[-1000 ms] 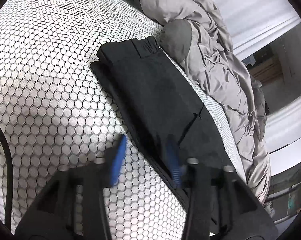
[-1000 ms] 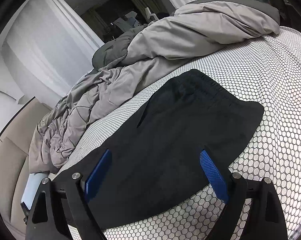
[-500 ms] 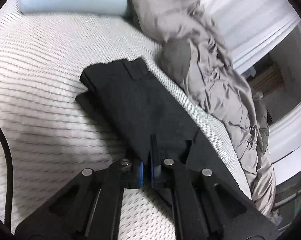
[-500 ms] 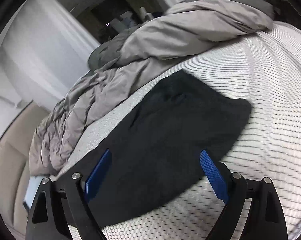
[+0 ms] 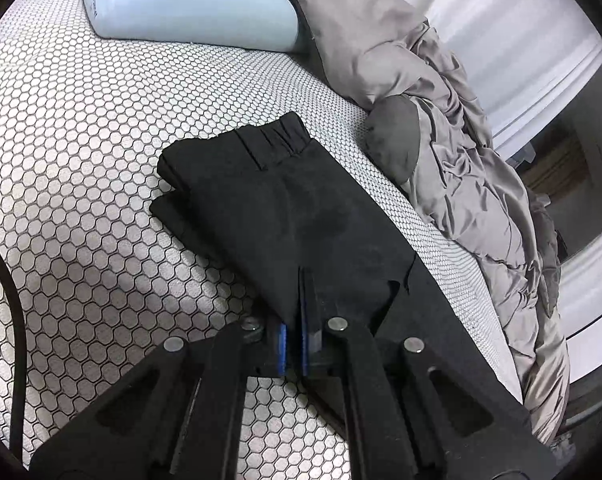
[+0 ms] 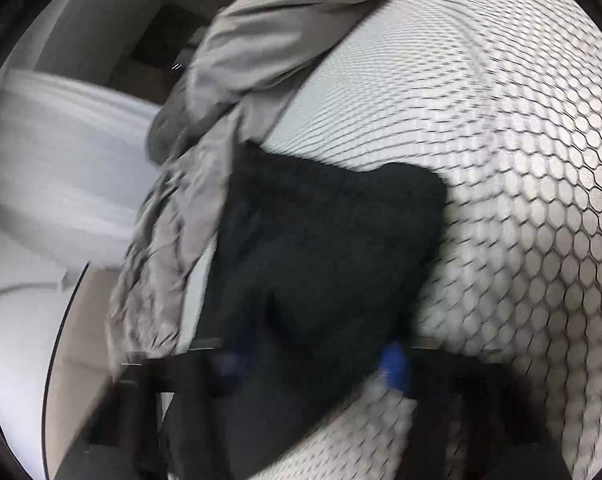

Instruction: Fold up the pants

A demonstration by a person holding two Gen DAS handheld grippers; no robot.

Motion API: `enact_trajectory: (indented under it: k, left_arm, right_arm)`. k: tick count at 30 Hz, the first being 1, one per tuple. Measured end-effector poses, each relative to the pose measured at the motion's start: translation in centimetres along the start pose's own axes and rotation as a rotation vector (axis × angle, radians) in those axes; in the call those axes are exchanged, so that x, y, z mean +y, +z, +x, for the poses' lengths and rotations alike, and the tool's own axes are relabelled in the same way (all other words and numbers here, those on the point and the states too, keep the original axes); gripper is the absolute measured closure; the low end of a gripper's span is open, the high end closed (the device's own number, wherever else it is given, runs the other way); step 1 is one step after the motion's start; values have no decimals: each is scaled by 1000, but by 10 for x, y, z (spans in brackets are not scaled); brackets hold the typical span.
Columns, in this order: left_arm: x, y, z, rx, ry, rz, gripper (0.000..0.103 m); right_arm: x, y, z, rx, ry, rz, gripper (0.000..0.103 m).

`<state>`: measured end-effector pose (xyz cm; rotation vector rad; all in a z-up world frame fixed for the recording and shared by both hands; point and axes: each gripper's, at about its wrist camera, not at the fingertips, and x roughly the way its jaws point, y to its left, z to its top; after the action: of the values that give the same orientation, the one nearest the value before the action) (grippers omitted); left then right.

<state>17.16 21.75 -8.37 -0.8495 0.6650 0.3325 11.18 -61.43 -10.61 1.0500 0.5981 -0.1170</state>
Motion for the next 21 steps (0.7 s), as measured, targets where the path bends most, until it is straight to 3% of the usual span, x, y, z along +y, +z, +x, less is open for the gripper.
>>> enact_trajectory:
  k: [2,3,9,12,14,16,18,20,21]
  left_arm:
    - [2,-1,-3,5,-22,-11,101]
    - [5,-2,-8,5,-35,-11,101]
    - [27,-18,-37,-10,-72,-28,101]
    - [32,-25,-43,2,-57,-8,101]
    - [31,-26,-42,15,-20,23,100]
    - [25,-26,-45,3,13,65,100]
    - [19,-26,-50,-19,33,85,98]
    - [12,-26,-55,-44,71,102,94]
    - [9,-26,-57,-52,92,106,91]
  right_arm:
    - [-4,1,-1,-18,35,9,86]
    - [-3,1,-8,-29,53,10,88]
    - [17,-15,-60,-112,18,-95,92]
    - [21,-34,-87,-167,-79,-178,92]
    - [11,-43,-89,-147,-125,-172,90]
    - [-4,-43,-82,-85,-179,-131,85]
    - [-16,-41,-91,-80,-120,-70,69]
    - [-24,-37,-106,-131,-44,-4,46]
    - [-28,-34,-112,-162,-22,18,44]
